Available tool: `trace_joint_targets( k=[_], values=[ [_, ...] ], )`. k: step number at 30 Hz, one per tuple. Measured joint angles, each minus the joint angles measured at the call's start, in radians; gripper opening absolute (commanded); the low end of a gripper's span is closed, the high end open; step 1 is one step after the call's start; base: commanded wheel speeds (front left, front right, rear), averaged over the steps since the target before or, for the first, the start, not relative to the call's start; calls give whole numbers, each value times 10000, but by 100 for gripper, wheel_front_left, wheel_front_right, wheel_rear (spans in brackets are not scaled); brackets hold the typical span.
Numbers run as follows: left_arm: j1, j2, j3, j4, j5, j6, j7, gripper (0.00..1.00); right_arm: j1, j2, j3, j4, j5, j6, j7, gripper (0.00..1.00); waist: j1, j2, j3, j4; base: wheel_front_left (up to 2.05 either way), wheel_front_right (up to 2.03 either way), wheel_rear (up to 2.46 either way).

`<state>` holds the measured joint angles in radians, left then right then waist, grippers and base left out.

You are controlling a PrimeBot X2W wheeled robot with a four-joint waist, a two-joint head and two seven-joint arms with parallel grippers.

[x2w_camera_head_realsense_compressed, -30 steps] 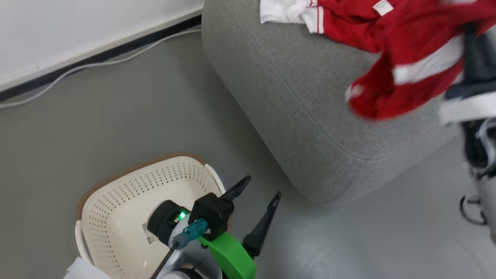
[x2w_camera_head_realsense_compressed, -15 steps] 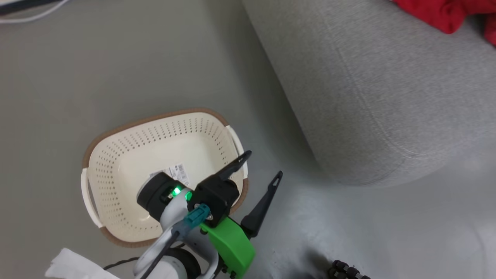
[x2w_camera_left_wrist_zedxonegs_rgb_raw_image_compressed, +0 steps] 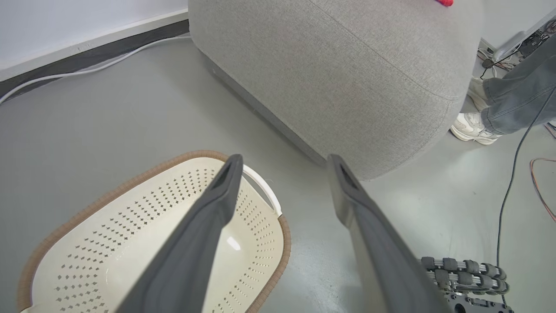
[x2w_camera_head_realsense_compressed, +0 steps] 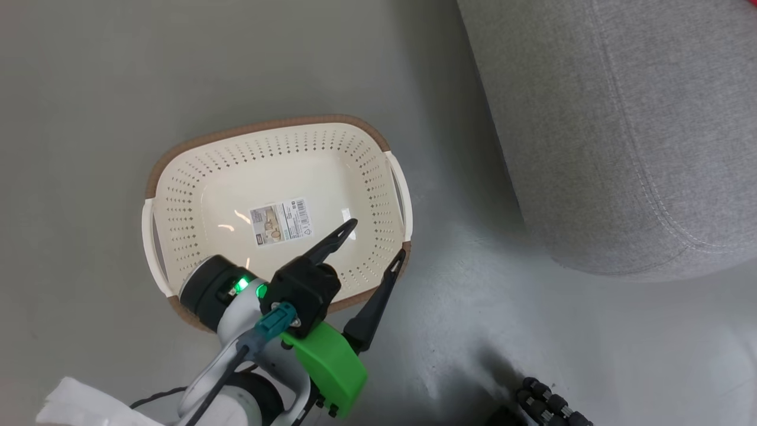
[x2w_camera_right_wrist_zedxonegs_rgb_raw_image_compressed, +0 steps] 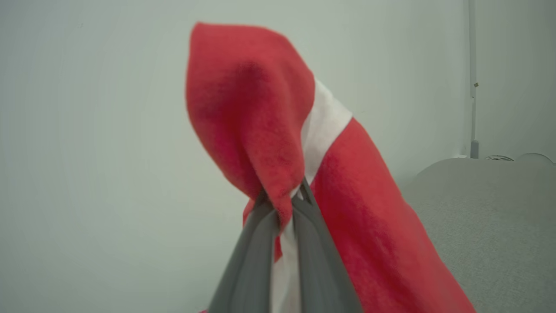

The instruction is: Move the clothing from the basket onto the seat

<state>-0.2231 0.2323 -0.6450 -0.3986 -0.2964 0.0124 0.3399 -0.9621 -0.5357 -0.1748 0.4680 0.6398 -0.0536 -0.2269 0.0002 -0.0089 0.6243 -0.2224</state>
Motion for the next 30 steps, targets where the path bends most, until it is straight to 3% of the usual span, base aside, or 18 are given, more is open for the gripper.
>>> trace_joint_targets(
  k=[6,21,24,26,30],
  values=[
    [24,125,251,-307,6,205,161,100,-300,-349,286,545,-662,-10,-36,0,0,0,402,33,0,0,0],
    [303,543,476,-679,184,412,483,100,-320,389,1126,2474,-1695,-290,-203,2,-1,0,1108,-537,0,0,0],
    [304,548,504,-688,180,414,556,100,-444,405,1260,2564,-1845,-291,-207,31,-1,0,1144,-621,0,0,0],
    [304,545,514,-685,169,414,550,100,-627,430,1360,2579,-1981,-291,-226,100,-1,0,1131,-644,0,0,0],
    [302,483,581,-675,90,416,366,100,-964,594,1781,2594,-2274,-274,-234,100,0,0,1033,-681,0,0,0]
  ],
)
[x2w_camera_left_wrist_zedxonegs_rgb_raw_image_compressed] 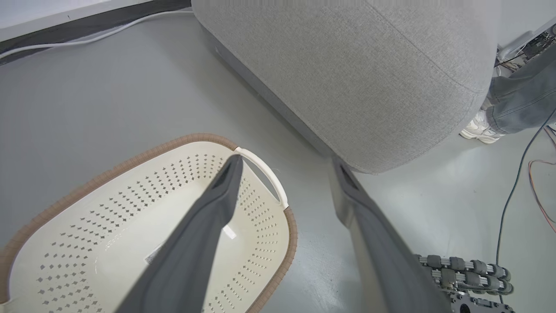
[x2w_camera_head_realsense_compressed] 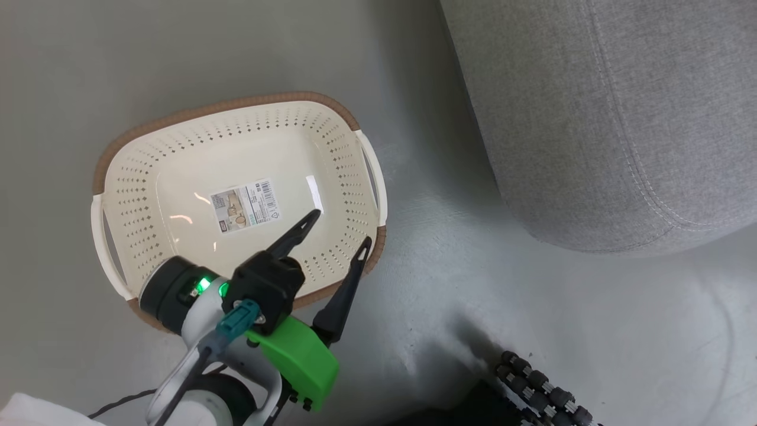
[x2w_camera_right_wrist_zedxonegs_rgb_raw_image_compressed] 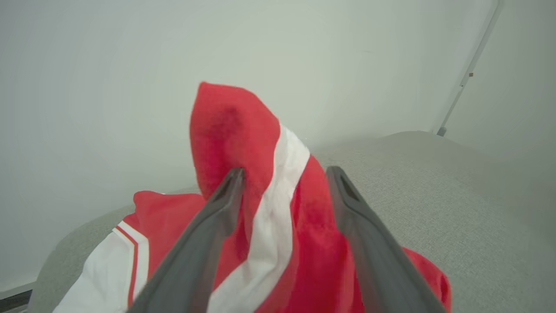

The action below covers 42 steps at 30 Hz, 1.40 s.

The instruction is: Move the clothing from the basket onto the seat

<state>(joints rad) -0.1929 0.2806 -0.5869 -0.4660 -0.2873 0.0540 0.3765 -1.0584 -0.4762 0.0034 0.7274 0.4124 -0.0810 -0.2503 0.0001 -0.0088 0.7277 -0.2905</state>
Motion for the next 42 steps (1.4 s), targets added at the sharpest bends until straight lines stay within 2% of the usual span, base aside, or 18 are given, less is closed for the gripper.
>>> trace_joint_targets(
  k=[8,14,24,30,42],
  values=[
    [-45,-428,272,370,-364,-8,-713,100,47,81,575,-21,-566,144,-15,100,-1,0,-459,-95,0,0,0],
    [-47,-639,748,924,-805,-2,-1482,100,717,201,957,-1461,-1103,548,-46,100,0,0,-1071,-132,0,0,0],
    [-2,-1018,1419,1806,-1340,23,-2767,100,2890,598,989,-2757,-1162,719,-54,100,-1,0,-2358,-4,0,0,0],
    [410,-1244,1820,2370,-1544,119,-3463,100,4521,1068,978,-3187,-1156,709,-54,100,-1,0,-3114,404,0,0,0],
    [1283,-1369,2504,3588,-1952,301,-4230,100,6957,1964,1143,-4123,-1183,600,-54,100,-2,0,-4543,1826,0,0,0]
  ],
)
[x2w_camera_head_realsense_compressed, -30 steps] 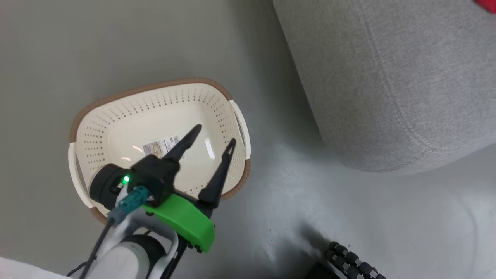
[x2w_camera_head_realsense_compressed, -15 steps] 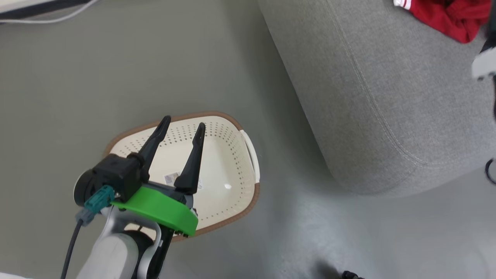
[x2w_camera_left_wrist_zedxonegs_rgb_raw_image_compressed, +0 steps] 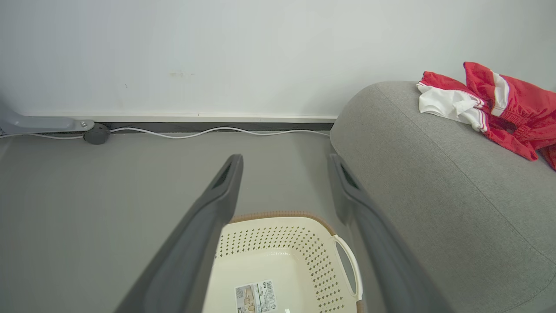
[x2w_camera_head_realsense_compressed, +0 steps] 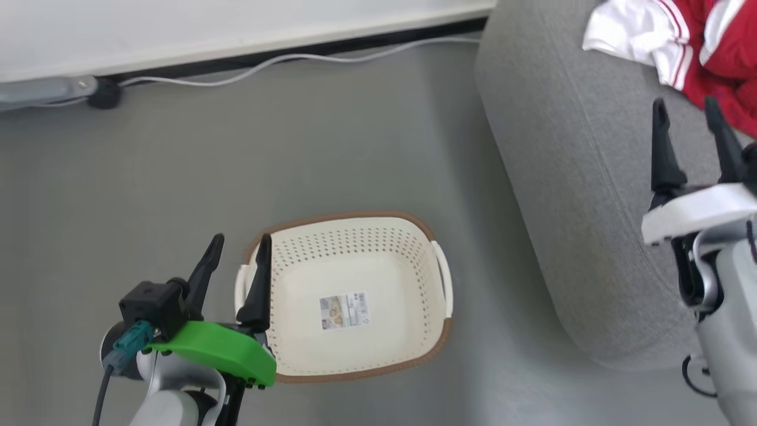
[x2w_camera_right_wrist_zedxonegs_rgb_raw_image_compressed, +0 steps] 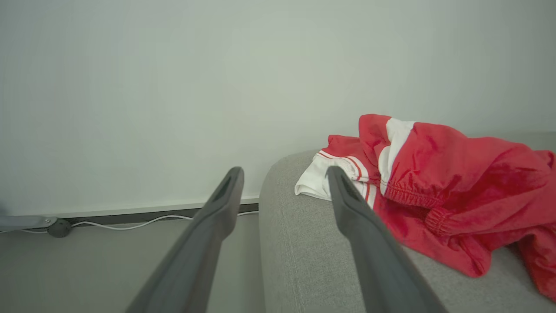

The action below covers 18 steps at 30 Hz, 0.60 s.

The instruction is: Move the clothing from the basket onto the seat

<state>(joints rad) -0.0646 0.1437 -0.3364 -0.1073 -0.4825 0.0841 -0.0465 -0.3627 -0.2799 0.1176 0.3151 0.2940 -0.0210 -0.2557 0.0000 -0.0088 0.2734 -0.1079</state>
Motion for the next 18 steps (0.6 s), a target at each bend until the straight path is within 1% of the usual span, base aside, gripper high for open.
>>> trace_joint_targets(
  k=[1,2,4,6,7,11,13,14,18],
  values=[
    [70,-2,21,107,-4,8,0,100,221,46,6,-59,-29,-77,0,100,0,0,-127,127,0,0,0],
    [70,-2,21,107,-4,8,0,100,221,46,6,-59,-29,-77,0,100,0,0,-127,127,0,0,0],
    [135,6,98,353,-6,42,-86,100,638,184,-19,-169,-36,-167,0,100,0,0,-392,384,0,0,0],
    [199,90,244,558,38,44,-180,100,1040,405,-17,-286,-35,-238,0,100,0,0,-675,624,0,0,0],
    [400,207,447,744,44,84,-215,100,1381,631,65,-366,-42,-263,0,100,0,0,-971,838,0,0,0],
    [1074,336,769,1066,29,130,-311,100,2029,1020,493,-430,-130,-261,0,100,0,0,-1610,1179,0,0,0],
    [1298,362,802,1103,29,132,-328,100,2383,1225,545,-512,-127,-272,0,100,0,0,-1925,1304,0,0,0],
    [1378,360,826,1101,27,132,-341,100,2561,1266,598,-566,-136,-336,0,100,0,0,-2080,1362,0,0,0],
    [1600,366,949,1089,-81,144,-372,100,3123,1304,752,-782,-267,-416,0,100,0,0,-2611,1547,0,0,0]
  ],
)
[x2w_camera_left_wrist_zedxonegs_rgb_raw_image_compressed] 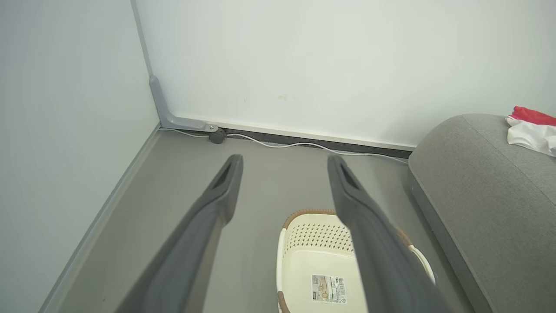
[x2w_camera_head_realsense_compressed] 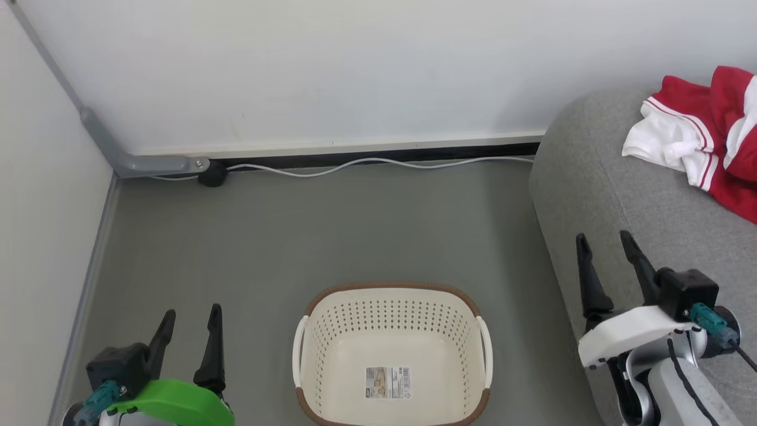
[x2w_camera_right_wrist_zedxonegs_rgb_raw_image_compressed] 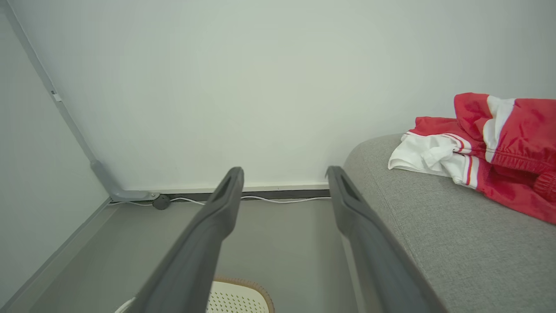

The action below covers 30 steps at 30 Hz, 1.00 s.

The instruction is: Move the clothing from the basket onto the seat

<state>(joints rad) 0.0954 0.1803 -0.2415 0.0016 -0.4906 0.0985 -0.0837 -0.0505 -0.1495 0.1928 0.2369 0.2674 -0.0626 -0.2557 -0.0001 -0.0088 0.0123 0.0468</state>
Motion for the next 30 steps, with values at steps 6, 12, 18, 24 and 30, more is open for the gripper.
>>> trace_joint_targets(
  k=[6,12,18,24,30],
  values=[
    [206,0,63,-54,-69,0,-69,100,603,73,161,-240,-240,-48,2,100,0,0,-506,140,0,0,0],
    [322,4,84,-107,-69,0,-144,100,927,173,245,-420,-330,-104,2,100,0,0,-669,85,0,0,0],
    [414,44,84,-115,-69,0,-140,100,1186,169,109,-504,-380,-201,2,100,0,0,-694,8,0,0,0],
    [509,115,63,-123,-67,0,-115,100,1260,125,-77,-545,-387,-290,2,100,0,0,-702,-24,0,0,0],
    [609,-123,-121,428,-65,-2,10,0,1624,339,15,-35,-374,-272,13,0,0,0,-701,-26,0,0,0]
  ],
)
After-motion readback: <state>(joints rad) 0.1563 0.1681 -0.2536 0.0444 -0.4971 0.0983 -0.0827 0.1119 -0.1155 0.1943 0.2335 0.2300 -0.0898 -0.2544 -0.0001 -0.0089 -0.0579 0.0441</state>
